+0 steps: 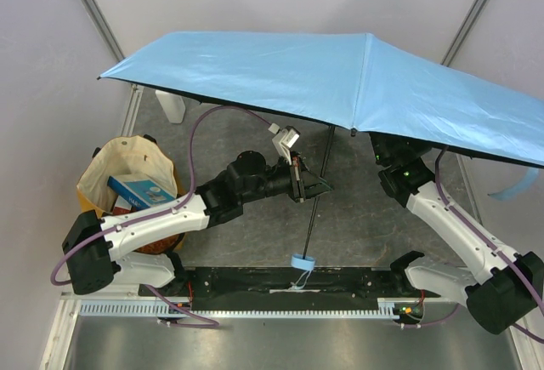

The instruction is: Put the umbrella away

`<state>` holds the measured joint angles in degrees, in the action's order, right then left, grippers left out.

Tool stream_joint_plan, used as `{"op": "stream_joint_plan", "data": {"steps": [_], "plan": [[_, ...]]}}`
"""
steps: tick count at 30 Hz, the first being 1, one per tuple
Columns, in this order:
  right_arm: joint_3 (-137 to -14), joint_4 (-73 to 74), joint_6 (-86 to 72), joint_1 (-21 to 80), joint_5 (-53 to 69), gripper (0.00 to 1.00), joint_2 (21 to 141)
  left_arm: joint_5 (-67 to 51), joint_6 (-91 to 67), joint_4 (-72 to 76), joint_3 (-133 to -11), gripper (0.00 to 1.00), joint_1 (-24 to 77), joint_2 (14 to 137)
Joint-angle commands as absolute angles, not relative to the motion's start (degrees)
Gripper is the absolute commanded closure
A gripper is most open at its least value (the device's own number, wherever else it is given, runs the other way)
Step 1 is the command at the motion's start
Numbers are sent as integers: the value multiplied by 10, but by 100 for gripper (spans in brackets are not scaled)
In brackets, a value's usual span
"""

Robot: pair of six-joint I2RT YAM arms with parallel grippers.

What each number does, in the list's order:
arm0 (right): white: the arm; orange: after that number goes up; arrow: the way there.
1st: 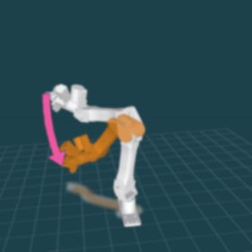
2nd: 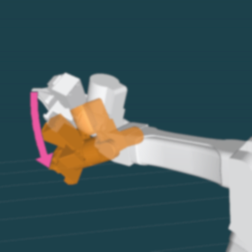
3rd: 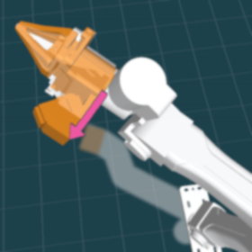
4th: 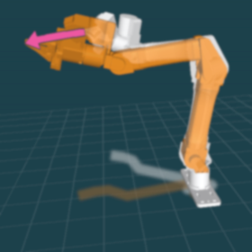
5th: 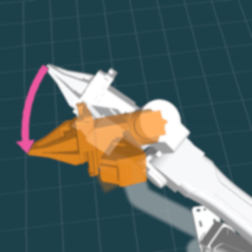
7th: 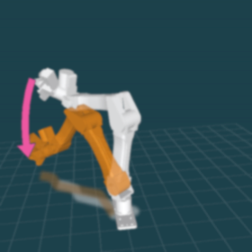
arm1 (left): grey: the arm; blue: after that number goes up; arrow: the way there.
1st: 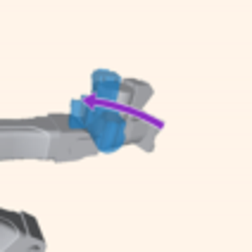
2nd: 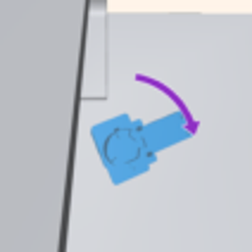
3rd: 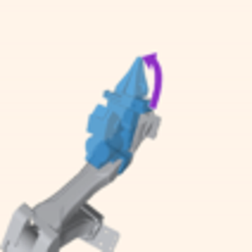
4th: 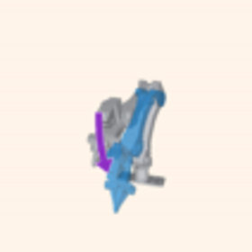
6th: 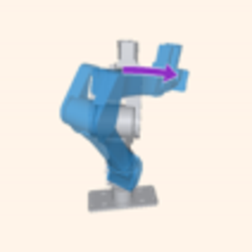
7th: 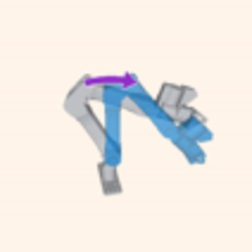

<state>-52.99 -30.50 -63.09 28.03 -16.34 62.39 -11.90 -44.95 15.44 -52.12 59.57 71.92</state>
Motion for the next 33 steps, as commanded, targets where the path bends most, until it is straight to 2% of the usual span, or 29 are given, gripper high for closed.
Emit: {"op": "stream_joint_plan", "data": {"steps": [1, 5, 9, 11, 22, 33], "plan": [[-555, -325, -644, 269, -178, 60, 633, -110, -432, 164, -545, 98, 606, 721], [-557, -322, -645, 270, -170, 78, 634, -91, -418, 148, -552, 98, 611, 721], [-558, -300, -637, 269, -171, 90, 627, -74, -404, 132, -560, 98, 612, 722], [-560, -280, -629, 269, -174, 100, 624, -62, -397, 124, -565, 98, 613, 723], [-637, -57, -616, 271, -110, 100, 620, 42, -325, 59, -617, 98, 614, 740], [-564, -22, -609, 292, -39, 100, 540, 69, -300, 54, -667, 98, 607, 766]]}}
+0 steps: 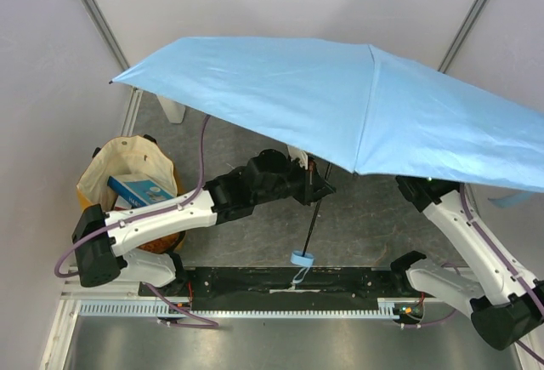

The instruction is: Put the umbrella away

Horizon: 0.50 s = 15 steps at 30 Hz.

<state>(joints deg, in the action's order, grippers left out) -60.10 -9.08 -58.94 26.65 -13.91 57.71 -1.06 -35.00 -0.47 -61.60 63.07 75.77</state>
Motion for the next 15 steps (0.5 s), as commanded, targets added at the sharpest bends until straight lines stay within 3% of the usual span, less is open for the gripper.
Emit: {"op": "stream_joint_plan", "data": {"steps": [1, 9, 15], "plan": [[-550, -24, -609, 294, -37, 100, 530, 64, -301, 59, -669, 98, 606, 766], [-463, -97, -519, 301, 25, 100, 478, -110, -354, 118, -675, 98, 587, 742], [-425, -121, -552, 305, 33, 100, 467, -81, -338, 107, -676, 98, 586, 719]]}}
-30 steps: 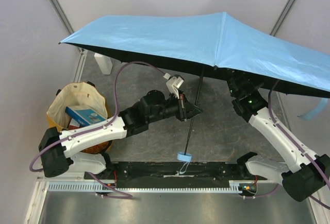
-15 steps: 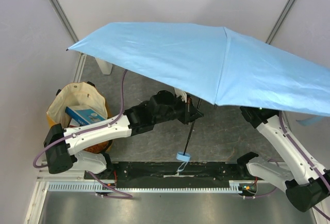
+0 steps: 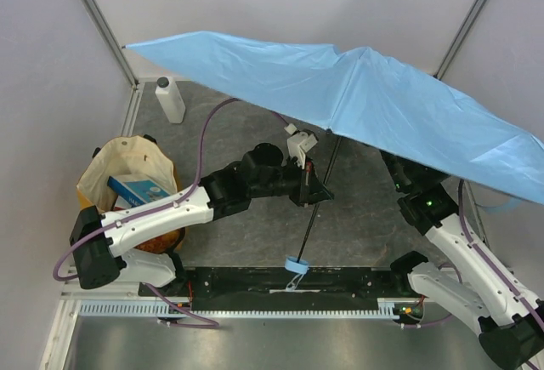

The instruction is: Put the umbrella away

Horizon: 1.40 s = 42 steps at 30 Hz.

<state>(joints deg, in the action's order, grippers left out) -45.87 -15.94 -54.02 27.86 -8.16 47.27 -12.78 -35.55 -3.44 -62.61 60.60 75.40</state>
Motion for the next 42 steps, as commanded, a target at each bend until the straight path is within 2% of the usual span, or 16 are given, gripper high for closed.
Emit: {"op": "stream_joint_plan", "data": {"steps": [1, 7, 11, 12, 17, 19, 24, 30, 33, 37, 39, 42], "plan": [[-425, -121, -546, 305, 30, 100, 465, -83, -338, 104, -679, 98, 586, 722], [-376, -269, -580, 306, 80, 100, 470, -109, -361, 110, -687, 98, 586, 729], [-372, -284, -595, 306, 48, 100, 467, -140, -359, 95, -692, 97, 587, 728], [-380, -279, -595, 306, 41, 100, 467, -142, -356, 86, -686, 92, 587, 723], [-432, -283, -607, 301, 7, 100, 483, -146, -356, 60, -605, 54, 587, 657], [-446, -302, -627, 293, 5, 100, 495, -144, -363, 47, -565, 45, 587, 620], [-473, -359, -668, 279, 5, 100, 530, -184, -407, 40, -484, 41, 587, 555], [-499, -390, -683, 267, 4, 100, 555, -234, -439, 79, -450, 34, 588, 563], [-508, -392, -683, 262, -11, 100, 560, -261, -460, 123, -448, 35, 590, 601], [-526, -376, -667, 252, -14, 100, 565, -273, -473, 150, -450, 46, 602, 635], [-534, -367, -656, 245, -15, 100, 567, -275, -475, 156, -449, 58, 607, 643], [-549, -347, -642, 229, -4, 100, 573, -253, -461, 135, -450, 85, 606, 643]]}}
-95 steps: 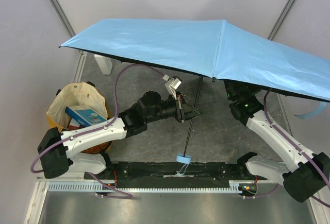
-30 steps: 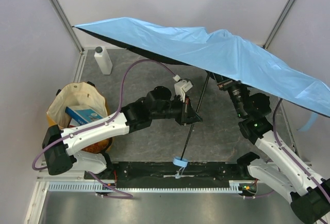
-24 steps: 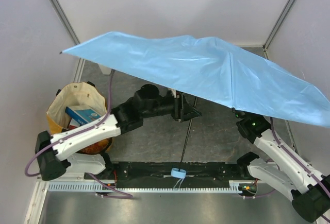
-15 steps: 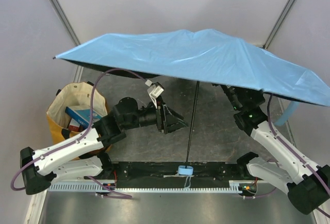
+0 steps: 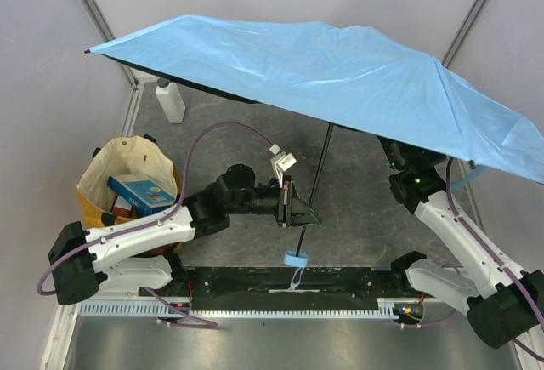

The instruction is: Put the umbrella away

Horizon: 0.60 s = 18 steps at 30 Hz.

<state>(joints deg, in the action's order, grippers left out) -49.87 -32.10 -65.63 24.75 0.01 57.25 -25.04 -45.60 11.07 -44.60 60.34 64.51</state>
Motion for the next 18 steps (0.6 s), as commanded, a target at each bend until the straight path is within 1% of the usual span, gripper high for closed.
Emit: {"op": "stream_joint_plan", "data": {"steps": [1, 2, 4, 7, 11, 14, 18], "plan": [[-554, -332, -637, 225, -2, 100, 575, -238, -448, 117, -459, 95, 606, 641], [-557, -312, -631, 221, -2, 100, 575, -217, -438, 97, -467, 98, 606, 635], [-562, -271, -619, 216, -2, 100, 573, -172, -411, 69, -487, 98, 606, 622], [-573, -191, -599, 216, 44, 100, 589, -114, -368, 42, -531, 98, 597, 616], [-533, -187, -630, 219, 138, 100, 620, -143, -345, 21, -617, 98, 552, 665], [-488, -204, -643, 250, 142, 100, 607, -176, -349, 28, -662, 98, 513, 706], [-460, -192, -642, 350, 113, 100, 593, -216, -359, 42, -700, 98, 503, 738]]}}
